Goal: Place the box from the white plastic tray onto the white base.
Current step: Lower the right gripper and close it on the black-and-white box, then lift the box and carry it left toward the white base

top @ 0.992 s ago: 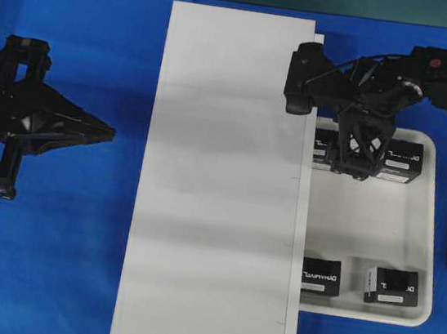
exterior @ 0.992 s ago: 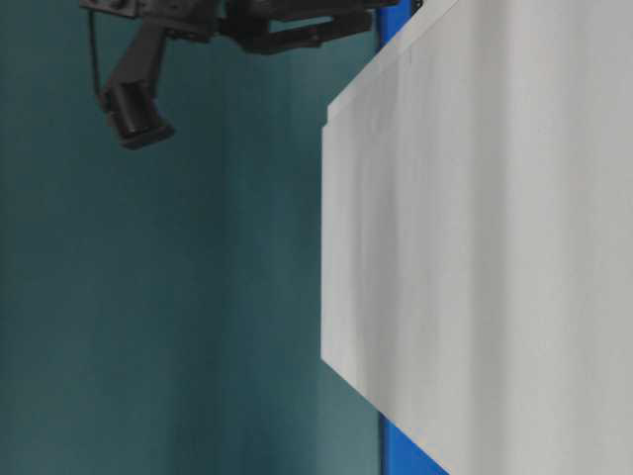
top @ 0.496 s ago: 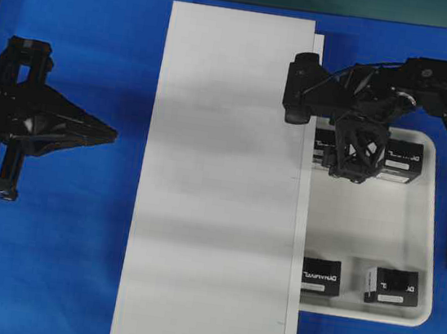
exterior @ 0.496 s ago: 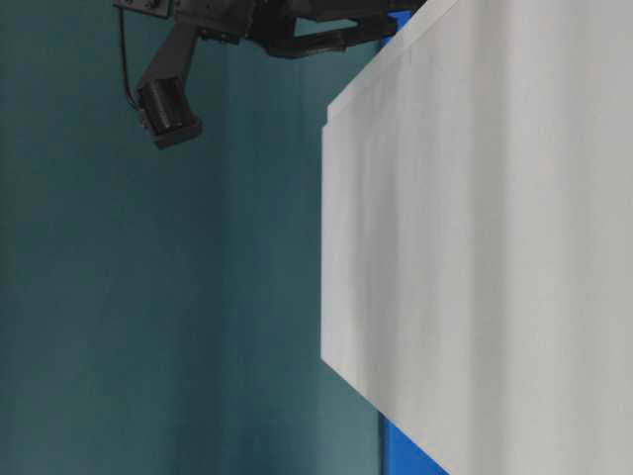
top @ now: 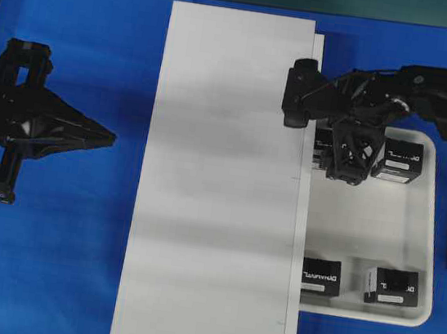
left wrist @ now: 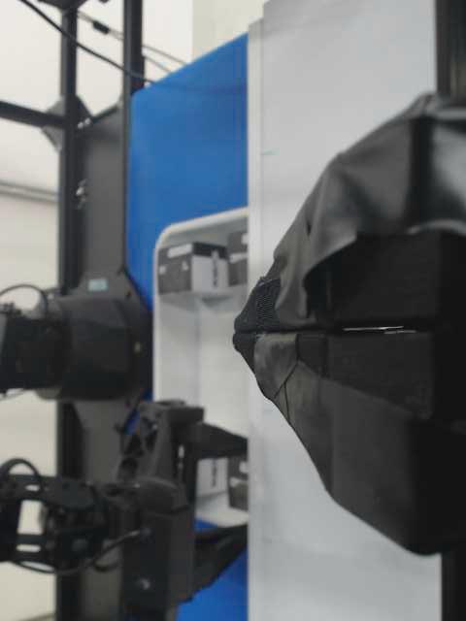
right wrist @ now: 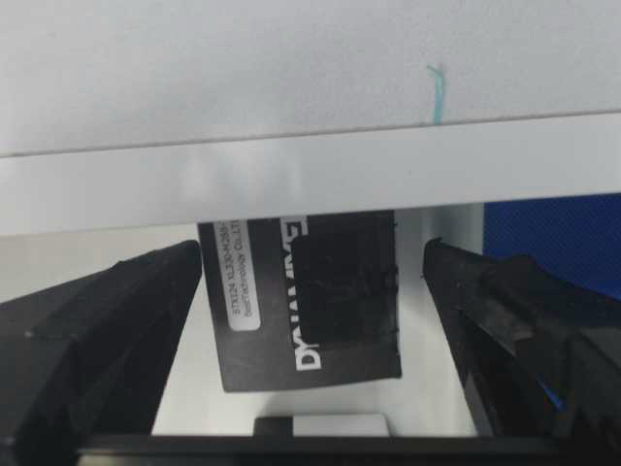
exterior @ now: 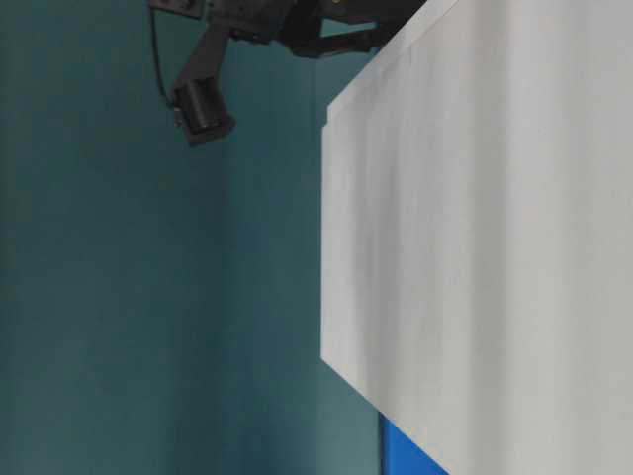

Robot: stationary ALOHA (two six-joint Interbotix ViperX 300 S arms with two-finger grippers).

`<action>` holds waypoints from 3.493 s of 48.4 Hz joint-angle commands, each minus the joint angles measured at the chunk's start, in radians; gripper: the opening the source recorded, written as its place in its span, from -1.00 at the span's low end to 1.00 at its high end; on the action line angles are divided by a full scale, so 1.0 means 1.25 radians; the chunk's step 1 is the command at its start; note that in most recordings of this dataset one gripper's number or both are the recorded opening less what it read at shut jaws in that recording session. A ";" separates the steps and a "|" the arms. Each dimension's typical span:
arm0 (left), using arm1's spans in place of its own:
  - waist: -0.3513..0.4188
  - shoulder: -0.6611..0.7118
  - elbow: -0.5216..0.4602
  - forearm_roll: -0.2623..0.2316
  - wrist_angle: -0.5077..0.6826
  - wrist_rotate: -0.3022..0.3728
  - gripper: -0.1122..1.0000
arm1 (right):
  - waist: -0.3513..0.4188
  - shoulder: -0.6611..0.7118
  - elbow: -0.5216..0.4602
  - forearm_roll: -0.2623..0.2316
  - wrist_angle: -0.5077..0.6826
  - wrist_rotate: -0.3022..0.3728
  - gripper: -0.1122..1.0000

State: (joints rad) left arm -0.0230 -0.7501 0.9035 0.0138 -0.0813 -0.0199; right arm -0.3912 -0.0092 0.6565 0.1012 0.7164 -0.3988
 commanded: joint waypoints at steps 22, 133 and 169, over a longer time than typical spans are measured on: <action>-0.002 0.000 -0.032 0.002 -0.004 -0.001 -0.93 | 0.002 0.022 0.027 0.004 -0.059 0.004 0.99; 0.007 -0.001 -0.034 0.001 -0.002 0.000 -0.93 | -0.012 -0.189 -0.291 0.018 0.383 0.050 0.28; 0.007 -0.002 -0.033 0.002 -0.002 -0.001 -0.93 | -0.034 0.037 -0.420 0.000 0.364 -0.017 0.28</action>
State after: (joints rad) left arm -0.0153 -0.7517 0.8912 0.0138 -0.0798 -0.0199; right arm -0.4387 0.0169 0.1427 0.1043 1.1873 -0.4172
